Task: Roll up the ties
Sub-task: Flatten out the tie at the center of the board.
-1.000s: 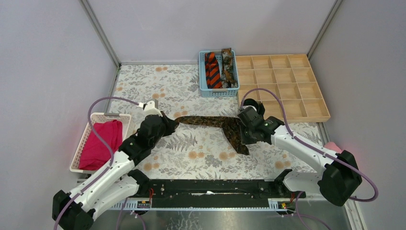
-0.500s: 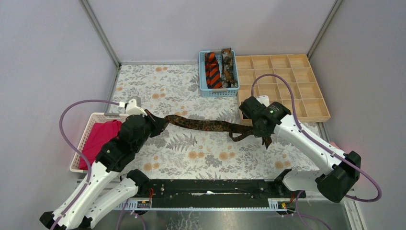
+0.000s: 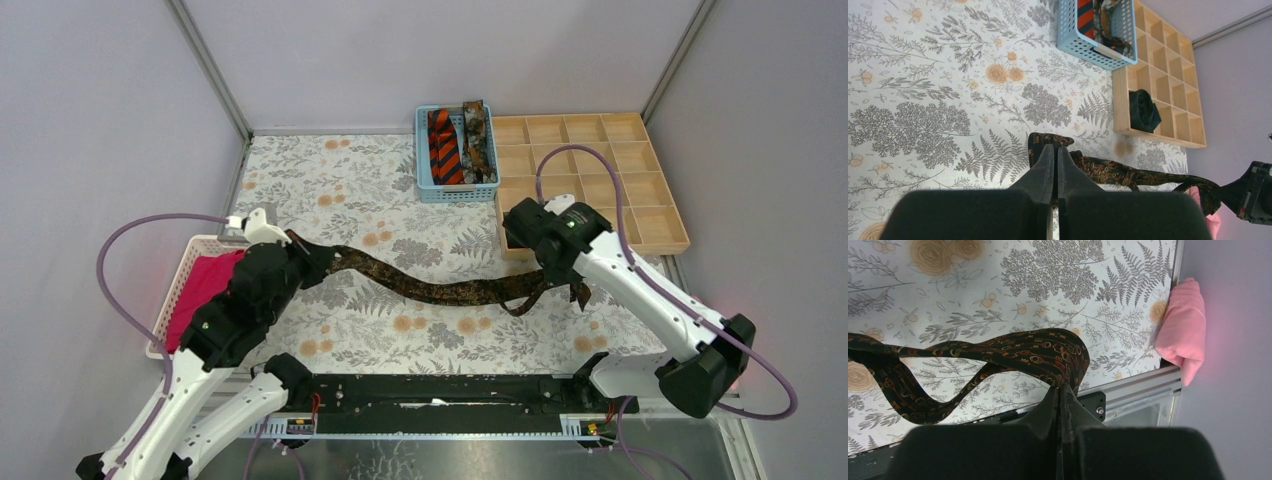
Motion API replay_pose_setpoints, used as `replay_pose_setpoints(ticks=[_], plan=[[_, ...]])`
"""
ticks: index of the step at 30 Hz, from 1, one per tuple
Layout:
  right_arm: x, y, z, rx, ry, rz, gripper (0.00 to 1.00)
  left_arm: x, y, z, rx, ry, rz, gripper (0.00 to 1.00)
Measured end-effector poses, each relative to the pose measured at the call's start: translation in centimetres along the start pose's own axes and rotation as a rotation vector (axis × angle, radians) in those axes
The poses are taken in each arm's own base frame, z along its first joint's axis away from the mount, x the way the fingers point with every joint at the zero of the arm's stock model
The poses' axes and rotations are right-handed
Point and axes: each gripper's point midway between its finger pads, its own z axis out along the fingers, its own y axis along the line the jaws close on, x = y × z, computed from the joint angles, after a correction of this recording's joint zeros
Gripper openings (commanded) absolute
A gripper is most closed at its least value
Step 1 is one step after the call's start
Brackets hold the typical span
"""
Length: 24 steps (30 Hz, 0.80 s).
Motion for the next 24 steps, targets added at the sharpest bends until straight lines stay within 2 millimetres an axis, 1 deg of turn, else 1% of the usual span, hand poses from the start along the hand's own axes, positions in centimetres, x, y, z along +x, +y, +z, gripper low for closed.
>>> replay_pose_setpoints(ticks=[3,6,11,12,15,18,21,22,23,24], plan=[[-0.2,0.8,1.2,0.044,0.041,-0.035,0.00,1.8,1.3,1.5,-0.062,0.045,0.020,0.00],[-0.5,1.8,2.9,0.086,0.096,-0.059,0.00,3.0,2.6,2.7,-0.125,0.073,0.040,0.00],[-1.0,2.3,5.6,0.142,0.165,-0.050,0.00,3.3,4.0,3.2,-0.177,0.052,0.044,0.00],[-1.2,2.1,6.4,0.160,0.179,-0.042,0.02,3.4,4.4,3.4,-0.193,0.041,0.043,0.00],[-1.3,1.6,8.0,0.200,0.218,-0.025,0.11,3.7,5.6,3.7,-0.234,0.026,0.046,0.00],[-1.4,0.7,10.2,0.250,0.268,-0.012,0.24,4.2,6.9,4.2,-0.284,0.015,0.057,0.00],[-1.3,0.3,12.0,0.281,0.308,-0.016,0.47,5.3,8.5,5.1,-0.346,0.020,0.079,0.00],[-1.3,0.2,12.6,0.291,0.316,-0.022,0.52,5.5,8.8,5.3,-0.361,0.023,0.085,0.00],[-1.3,0.2,13.1,0.298,0.324,-0.030,0.55,5.9,9.3,5.7,-0.383,0.026,0.094,0.00],[-1.3,0.3,13.6,0.304,0.333,-0.037,0.62,6.1,9.7,5.9,-0.400,0.028,0.102,0.02]])
